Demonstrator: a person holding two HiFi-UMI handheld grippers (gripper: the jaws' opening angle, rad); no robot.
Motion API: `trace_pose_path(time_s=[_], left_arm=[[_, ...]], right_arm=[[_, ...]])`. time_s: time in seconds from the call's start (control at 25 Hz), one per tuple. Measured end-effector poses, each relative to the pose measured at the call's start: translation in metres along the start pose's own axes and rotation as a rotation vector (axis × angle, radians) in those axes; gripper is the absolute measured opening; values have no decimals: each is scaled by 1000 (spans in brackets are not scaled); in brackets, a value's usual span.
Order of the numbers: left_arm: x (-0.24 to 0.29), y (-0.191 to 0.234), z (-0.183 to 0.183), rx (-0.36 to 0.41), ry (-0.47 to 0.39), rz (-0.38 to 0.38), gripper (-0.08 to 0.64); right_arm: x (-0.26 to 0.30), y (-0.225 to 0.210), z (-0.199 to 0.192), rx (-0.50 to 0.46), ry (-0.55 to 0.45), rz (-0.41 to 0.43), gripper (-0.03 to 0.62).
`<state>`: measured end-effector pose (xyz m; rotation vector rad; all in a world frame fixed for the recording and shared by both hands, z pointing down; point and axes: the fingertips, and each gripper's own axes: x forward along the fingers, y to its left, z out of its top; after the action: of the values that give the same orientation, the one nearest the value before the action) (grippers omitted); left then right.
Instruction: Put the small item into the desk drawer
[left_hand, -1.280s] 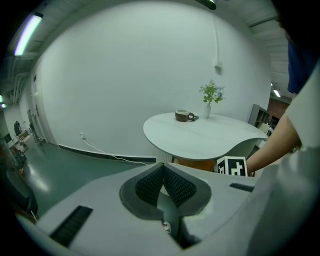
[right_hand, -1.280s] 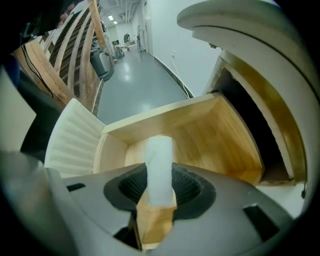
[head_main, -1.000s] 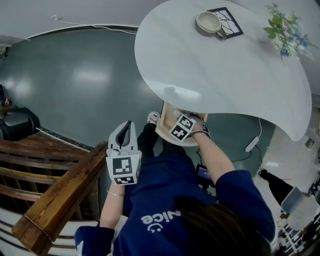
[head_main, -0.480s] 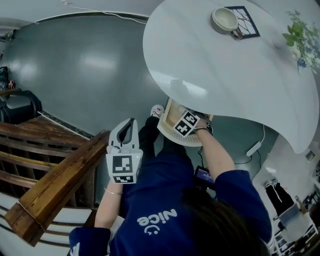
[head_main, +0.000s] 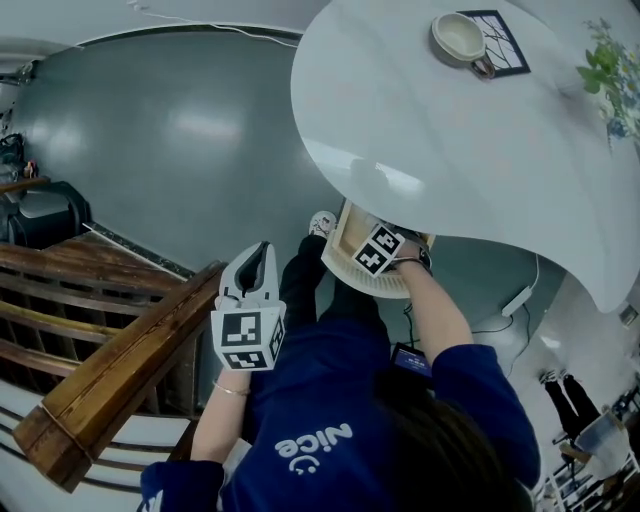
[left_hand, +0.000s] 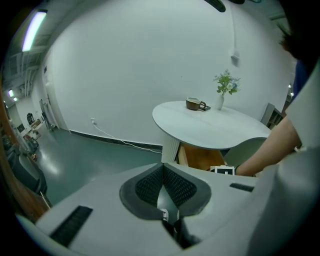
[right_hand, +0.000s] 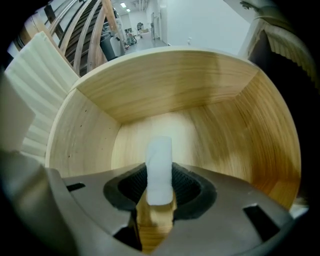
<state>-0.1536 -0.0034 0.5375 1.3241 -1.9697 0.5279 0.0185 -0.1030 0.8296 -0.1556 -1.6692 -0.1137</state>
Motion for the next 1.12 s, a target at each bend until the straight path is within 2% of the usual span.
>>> trace_pose_path(time_s=[0.12,0.28,0.32,0.36,0.4,0.68,0.88,1.12], left_arm=[[0,-3,-3,18,11,-20,3],[1,-3,-9,-11,32,-50,3],[2,-2,-9,-7,35,-52,3],[2,-1,-9,1,37,-52,3],[2,-1,-9,10,37,-54,3],[6,-1,-10,31,30,-84,3],[12,-8,-3,40,10,-128,3],[18,-18,10,54,-28,-182,3]], right_arm=[[3,1,1,-6,2,1,153],[2,0,1,34,1,13,158],[2,1,2,54,3,26,180],[1,3,2,72,4,44,252],[0,5,2,85,5,58,295],[-18,-2,10,80,-35,2,291],[-39,-5,17,158,-86,19,290],[-64,-8,11,163,-90,-26,288]])
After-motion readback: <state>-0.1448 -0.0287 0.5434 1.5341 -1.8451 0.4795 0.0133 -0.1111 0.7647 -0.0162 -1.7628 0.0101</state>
